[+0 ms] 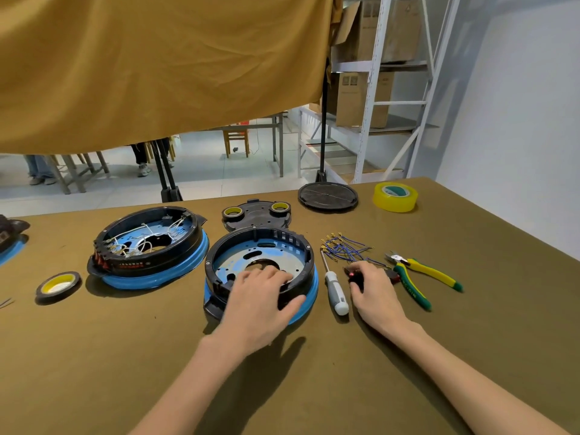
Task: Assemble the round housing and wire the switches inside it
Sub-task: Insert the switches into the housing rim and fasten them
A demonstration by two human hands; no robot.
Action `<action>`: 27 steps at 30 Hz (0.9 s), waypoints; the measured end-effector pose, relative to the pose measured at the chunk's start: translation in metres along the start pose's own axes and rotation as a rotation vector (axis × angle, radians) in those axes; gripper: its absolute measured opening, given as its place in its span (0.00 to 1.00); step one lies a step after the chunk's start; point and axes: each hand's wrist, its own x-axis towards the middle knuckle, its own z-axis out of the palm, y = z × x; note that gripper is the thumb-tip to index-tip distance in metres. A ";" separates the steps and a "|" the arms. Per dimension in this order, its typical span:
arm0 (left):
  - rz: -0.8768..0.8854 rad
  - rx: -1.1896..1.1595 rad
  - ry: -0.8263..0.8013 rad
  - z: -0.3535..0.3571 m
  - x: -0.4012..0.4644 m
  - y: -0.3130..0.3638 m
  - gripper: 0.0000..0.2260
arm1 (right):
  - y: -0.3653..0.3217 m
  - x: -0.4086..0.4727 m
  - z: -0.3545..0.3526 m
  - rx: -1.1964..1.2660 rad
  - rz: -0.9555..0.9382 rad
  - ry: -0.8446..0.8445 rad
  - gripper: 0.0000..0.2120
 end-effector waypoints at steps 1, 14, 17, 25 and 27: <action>-0.004 0.027 0.020 0.005 0.004 0.007 0.24 | 0.001 0.000 -0.001 0.035 0.014 0.021 0.15; -0.091 -0.126 -0.191 -0.037 -0.011 -0.046 0.15 | -0.049 -0.009 -0.006 0.512 -0.129 0.101 0.11; -0.084 -0.097 -0.099 -0.017 -0.002 -0.014 0.21 | -0.063 -0.009 0.006 0.559 -0.151 0.116 0.10; -0.056 -0.088 -0.103 -0.018 -0.011 -0.045 0.12 | -0.063 -0.017 0.003 0.683 -0.192 0.153 0.12; -0.107 -0.084 -0.164 -0.028 -0.015 -0.060 0.11 | -0.063 -0.020 0.003 0.659 -0.224 0.173 0.15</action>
